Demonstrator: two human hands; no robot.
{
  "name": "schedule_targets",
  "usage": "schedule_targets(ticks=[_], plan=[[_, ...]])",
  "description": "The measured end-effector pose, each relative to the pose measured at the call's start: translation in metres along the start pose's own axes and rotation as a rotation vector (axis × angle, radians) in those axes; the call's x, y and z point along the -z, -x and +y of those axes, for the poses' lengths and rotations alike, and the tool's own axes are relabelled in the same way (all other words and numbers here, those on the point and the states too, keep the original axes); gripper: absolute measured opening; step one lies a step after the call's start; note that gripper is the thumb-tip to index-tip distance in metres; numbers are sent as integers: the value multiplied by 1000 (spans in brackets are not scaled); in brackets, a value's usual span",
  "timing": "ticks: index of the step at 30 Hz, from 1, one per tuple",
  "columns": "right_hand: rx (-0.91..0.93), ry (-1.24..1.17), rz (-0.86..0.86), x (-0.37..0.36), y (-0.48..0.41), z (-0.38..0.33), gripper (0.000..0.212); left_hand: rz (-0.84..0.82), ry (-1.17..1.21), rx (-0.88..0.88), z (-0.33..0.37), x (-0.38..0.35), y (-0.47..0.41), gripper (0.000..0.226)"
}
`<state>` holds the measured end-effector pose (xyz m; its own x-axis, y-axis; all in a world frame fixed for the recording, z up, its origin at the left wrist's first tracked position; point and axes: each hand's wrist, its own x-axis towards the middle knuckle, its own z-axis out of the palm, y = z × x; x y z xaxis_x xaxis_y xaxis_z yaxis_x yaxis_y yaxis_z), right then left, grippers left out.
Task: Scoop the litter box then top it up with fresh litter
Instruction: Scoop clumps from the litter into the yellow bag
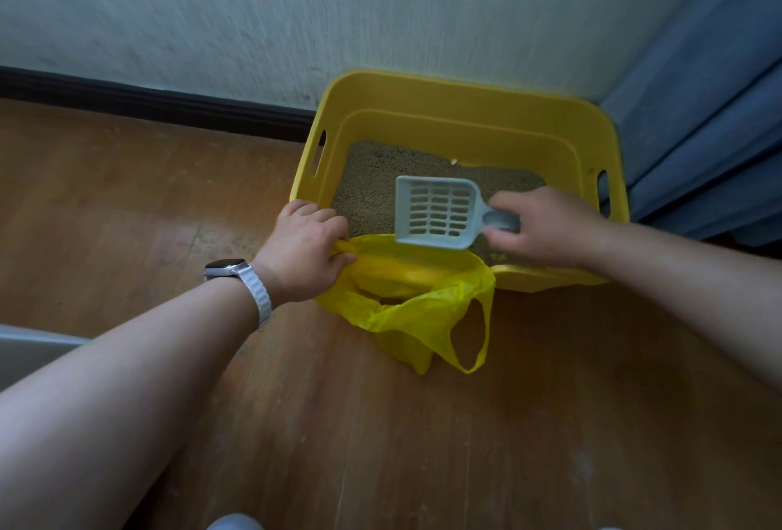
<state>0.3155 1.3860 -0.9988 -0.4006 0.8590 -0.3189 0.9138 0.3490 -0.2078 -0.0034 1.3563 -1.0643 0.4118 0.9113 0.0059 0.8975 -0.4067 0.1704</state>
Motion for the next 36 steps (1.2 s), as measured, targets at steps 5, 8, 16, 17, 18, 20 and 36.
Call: schedule_targets(ticks=[5,8,16,17,18,20,36], plan=[[-224,77,-203,28,-25,41,23,18,7,-30,-1,-2,-1,21],[-310,223,-320,34,-41,62,31,16,10,-43,-3,-3,-1,25],[-392,324,-533,3,-74,80,42,66,-3,-87,-6,-7,-5,34],[-385,304,-534,1,-77,81,44,69,0,-87,-6,-7,-6,34],[-388,281,-541,0,-80,82,45,74,1,-87,-6,-7,-6,33],[-381,249,-546,2,-84,86,47,83,0,-88,-6,-7,-6,32],[61,372,-411,-13,-125,135,36,158,2,-133,-12,-15,-6,33]])
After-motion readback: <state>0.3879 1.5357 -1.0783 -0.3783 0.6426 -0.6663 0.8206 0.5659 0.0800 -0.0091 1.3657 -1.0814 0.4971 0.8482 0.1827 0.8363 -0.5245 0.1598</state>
